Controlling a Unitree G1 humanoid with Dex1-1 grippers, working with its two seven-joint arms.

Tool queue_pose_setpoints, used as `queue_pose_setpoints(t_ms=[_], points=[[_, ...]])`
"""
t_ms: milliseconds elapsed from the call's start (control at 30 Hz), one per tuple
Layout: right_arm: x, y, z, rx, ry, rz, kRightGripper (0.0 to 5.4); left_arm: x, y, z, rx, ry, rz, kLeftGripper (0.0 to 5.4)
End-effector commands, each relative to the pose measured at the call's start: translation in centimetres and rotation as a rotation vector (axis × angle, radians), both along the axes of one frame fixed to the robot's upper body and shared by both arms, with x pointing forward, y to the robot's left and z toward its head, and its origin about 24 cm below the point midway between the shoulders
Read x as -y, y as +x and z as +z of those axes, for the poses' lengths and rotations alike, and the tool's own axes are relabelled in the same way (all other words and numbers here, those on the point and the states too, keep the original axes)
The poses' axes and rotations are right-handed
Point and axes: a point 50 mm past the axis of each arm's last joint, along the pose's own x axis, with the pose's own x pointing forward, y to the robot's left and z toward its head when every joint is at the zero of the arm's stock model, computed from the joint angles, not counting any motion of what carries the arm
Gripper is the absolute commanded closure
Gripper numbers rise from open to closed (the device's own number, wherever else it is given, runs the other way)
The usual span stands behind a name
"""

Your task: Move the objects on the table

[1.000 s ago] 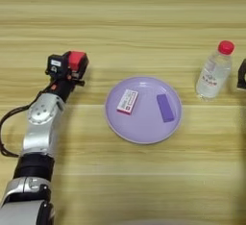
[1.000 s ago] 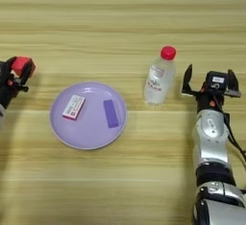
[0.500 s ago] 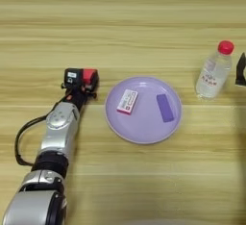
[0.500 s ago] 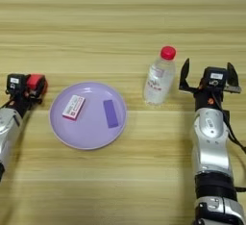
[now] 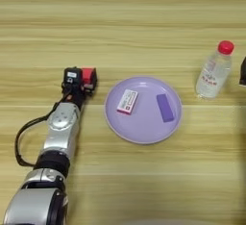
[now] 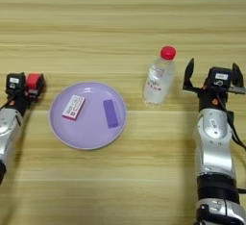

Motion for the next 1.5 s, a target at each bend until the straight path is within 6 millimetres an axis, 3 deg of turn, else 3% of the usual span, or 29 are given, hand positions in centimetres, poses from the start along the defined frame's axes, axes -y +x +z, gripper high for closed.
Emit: queue_pose_setpoints(t_ms=[33,167,600,900,1067,1500], points=[[0.3,-0.3,1.1,0.065,0.009,-0.009,0.0,0.0,0.3,0.4,0.024,-0.007,0.011,1.62],[-0.3,-0.8,3.0,0.167,-0.044,0.014,0.0,-0.8,0.5,0.7,0.073,0.0,0.068,1.3],[-2.7,-1.9,5.6,0.247,-0.122,0.123,0.0,-3.2,0.5,2.6,0.264,0.026,0.136,0.06],[-5.3,-2.3,6.5,0.25,-0.114,0.281,0.0,-3.2,0.3,2.6,0.301,0.078,0.104,0.03],[-7.9,-2.6,6.7,0.23,-0.143,0.408,0.0,-3.1,0.3,2.3,0.285,0.077,0.099,0.03],[-10.7,-2.9,4.5,0.066,-0.119,0.583,0.0,-2.2,0.3,2.0,0.283,0.106,0.083,0.03]])
